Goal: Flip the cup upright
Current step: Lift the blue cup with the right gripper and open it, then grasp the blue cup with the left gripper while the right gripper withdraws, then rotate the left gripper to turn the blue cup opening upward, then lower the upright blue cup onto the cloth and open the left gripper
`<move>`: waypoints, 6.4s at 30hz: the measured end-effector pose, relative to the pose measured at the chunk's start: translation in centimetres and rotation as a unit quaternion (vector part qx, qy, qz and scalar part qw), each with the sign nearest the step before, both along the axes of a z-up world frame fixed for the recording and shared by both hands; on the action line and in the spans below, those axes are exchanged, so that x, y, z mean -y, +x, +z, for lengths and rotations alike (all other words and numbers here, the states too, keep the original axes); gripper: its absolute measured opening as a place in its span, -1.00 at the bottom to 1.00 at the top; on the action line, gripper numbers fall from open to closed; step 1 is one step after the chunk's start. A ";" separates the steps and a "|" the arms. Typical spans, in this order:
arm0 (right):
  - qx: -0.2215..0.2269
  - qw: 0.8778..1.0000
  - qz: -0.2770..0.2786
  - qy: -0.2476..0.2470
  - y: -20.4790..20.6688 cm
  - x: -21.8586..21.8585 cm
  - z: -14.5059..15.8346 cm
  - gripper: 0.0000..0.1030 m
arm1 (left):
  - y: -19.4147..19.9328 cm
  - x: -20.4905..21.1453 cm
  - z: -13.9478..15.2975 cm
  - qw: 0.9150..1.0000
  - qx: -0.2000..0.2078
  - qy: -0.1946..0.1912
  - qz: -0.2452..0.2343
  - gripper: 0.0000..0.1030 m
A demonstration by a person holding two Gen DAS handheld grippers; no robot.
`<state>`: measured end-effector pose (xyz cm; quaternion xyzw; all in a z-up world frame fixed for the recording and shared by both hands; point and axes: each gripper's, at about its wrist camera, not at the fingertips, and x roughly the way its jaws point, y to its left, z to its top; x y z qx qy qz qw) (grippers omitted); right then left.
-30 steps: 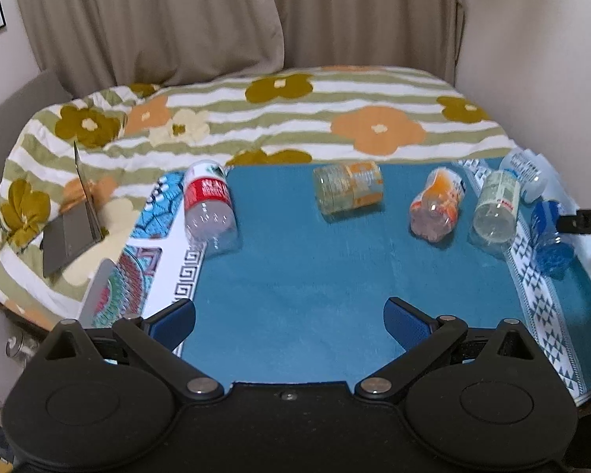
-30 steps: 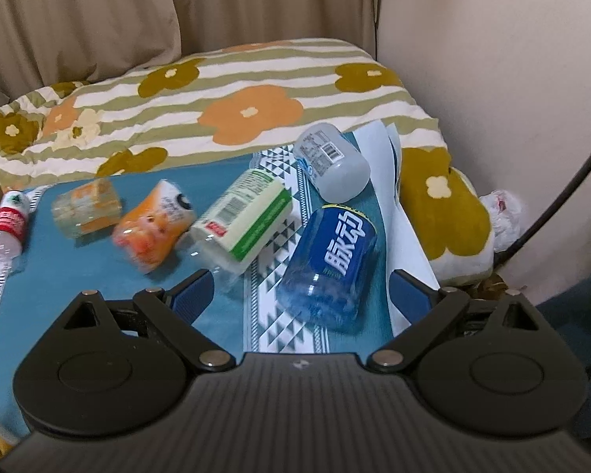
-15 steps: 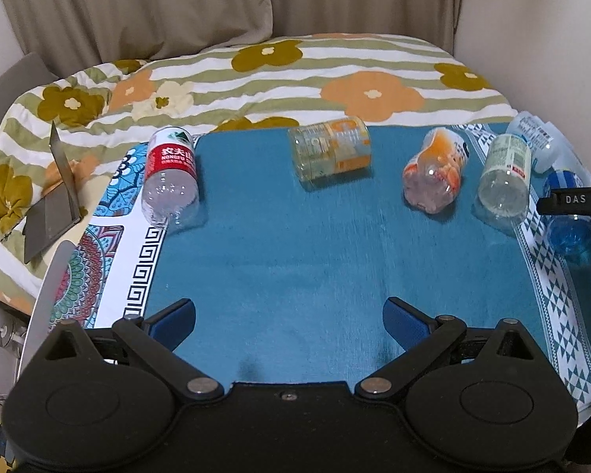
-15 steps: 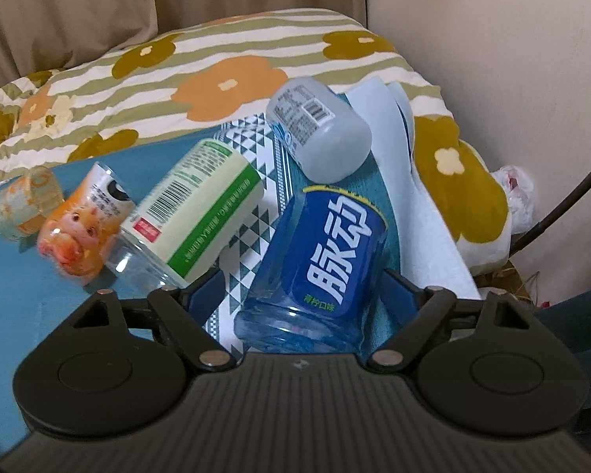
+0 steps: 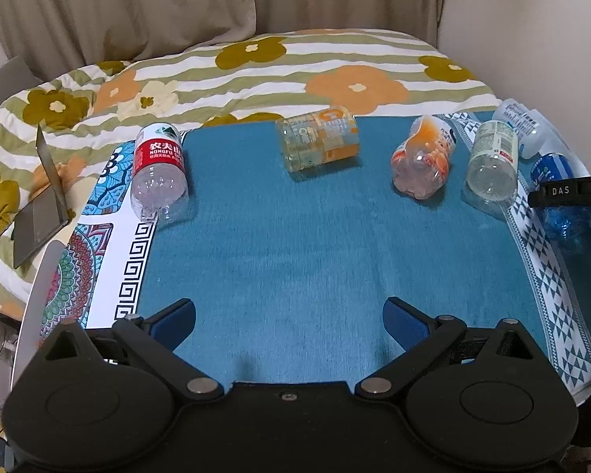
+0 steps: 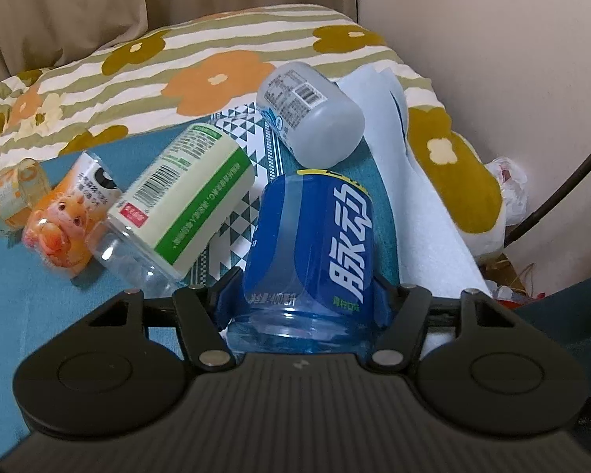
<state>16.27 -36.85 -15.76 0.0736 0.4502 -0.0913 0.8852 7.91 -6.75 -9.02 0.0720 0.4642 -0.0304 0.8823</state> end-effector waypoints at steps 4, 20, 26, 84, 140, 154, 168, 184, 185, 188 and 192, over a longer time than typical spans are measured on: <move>0.009 1.000 0.005 -0.002 -1.3 -0.7 1.8 0.54 | -0.3 -0.6 0.8 1.000 0.008 -0.007 -0.004 0.99; 0.030 0.995 0.086 0.038 -6.2 -12.1 7.0 0.54 | -2.4 -6.2 3.4 0.999 0.038 -0.024 -0.011 1.00; 0.018 0.992 0.114 0.057 -6.8 -17.3 4.8 0.54 | -2.8 -8.7 2.9 0.999 0.035 -0.019 -0.015 1.00; -0.015 0.990 0.131 0.049 -11.5 -8.2 5.5 1.00 | 8.2 -0.5 -0.3 0.984 -0.157 -0.066 -0.060 0.99; 0.048 0.988 0.150 0.007 -10.3 -6.2 4.1 1.00 | 2.6 2.4 -5.0 0.962 0.215 -0.166 -0.007 0.22; 0.044 0.986 0.163 0.011 -10.6 -7.6 3.6 1.00 | 2.2 2.5 -5.8 0.974 0.168 -0.152 -0.023 0.22; 0.055 0.987 0.146 0.027 -11.5 -6.5 4.2 1.00 | 2.0 3.8 -4.8 0.984 0.133 -0.110 -0.037 0.91; 0.074 0.989 0.125 0.001 -13.0 -8.5 12.4 1.00 | -2.8 -0.5 6.0 0.993 0.095 -0.066 -0.028 1.00; 0.071 0.990 0.122 -0.002 -13.1 -8.8 12.7 1.00 | -3.1 -1.0 6.4 0.994 0.089 -0.063 -0.026 1.00; 0.055 0.992 0.113 -0.015 -13.7 -9.7 13.2 1.00 | -4.1 -2.3 7.0 0.996 0.072 -0.058 -0.020 1.00; 0.043 0.993 0.105 -0.029 -14.5 -10.6 13.0 1.00 | -5.3 -3.5 6.7 0.997 0.068 -0.043 -0.014 1.00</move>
